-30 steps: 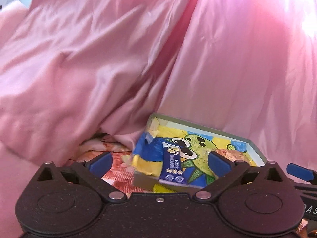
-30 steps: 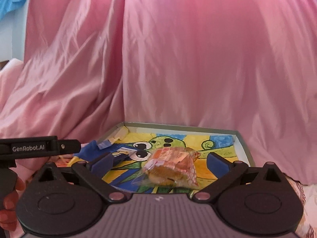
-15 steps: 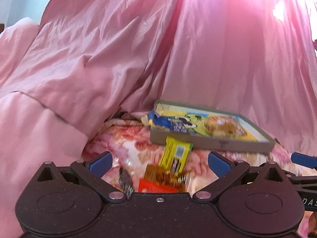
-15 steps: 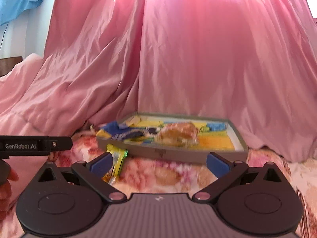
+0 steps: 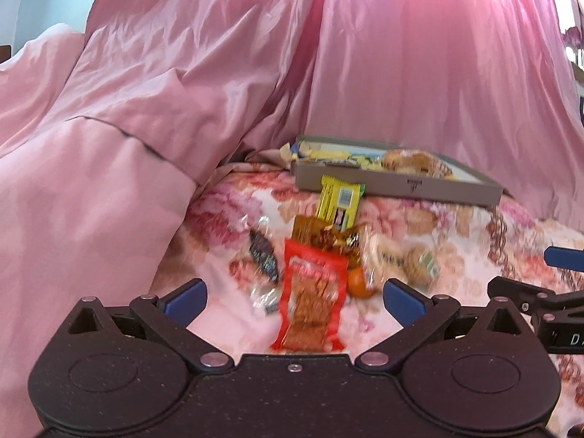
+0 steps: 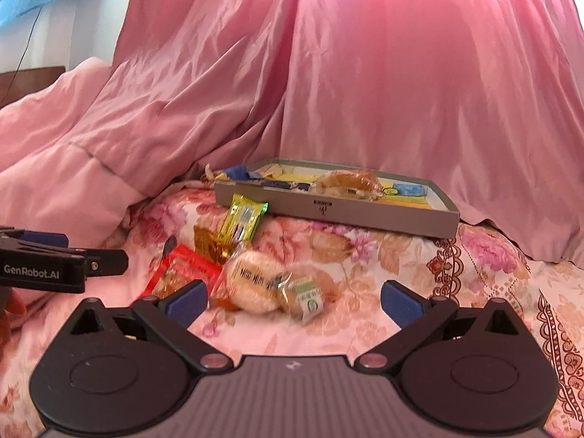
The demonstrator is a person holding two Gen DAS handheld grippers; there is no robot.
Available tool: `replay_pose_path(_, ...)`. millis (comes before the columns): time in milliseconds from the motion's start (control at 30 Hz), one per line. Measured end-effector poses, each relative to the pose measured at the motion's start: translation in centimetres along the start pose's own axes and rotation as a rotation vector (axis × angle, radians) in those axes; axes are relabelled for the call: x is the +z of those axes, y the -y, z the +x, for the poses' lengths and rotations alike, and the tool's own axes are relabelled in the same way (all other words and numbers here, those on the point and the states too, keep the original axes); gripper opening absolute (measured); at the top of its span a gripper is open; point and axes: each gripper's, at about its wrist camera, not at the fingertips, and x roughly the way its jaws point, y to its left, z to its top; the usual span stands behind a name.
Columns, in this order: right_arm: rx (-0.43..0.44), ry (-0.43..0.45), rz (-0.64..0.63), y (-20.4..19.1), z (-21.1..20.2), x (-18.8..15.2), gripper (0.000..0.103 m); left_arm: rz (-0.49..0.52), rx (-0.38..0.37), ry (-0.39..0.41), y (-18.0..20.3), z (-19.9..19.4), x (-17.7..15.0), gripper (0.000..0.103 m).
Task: Organize snacks
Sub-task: 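Withdraw both tools from the box back over the snack pile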
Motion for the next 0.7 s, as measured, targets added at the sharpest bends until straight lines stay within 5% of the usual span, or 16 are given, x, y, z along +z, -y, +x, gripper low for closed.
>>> replay_pose_path(700, 0.031, -0.186, -0.002, -1.1, -0.3, -4.9, 0.103, -0.006, -0.016, -0.141, -0.8, 0.7, -3.3, 0.102)
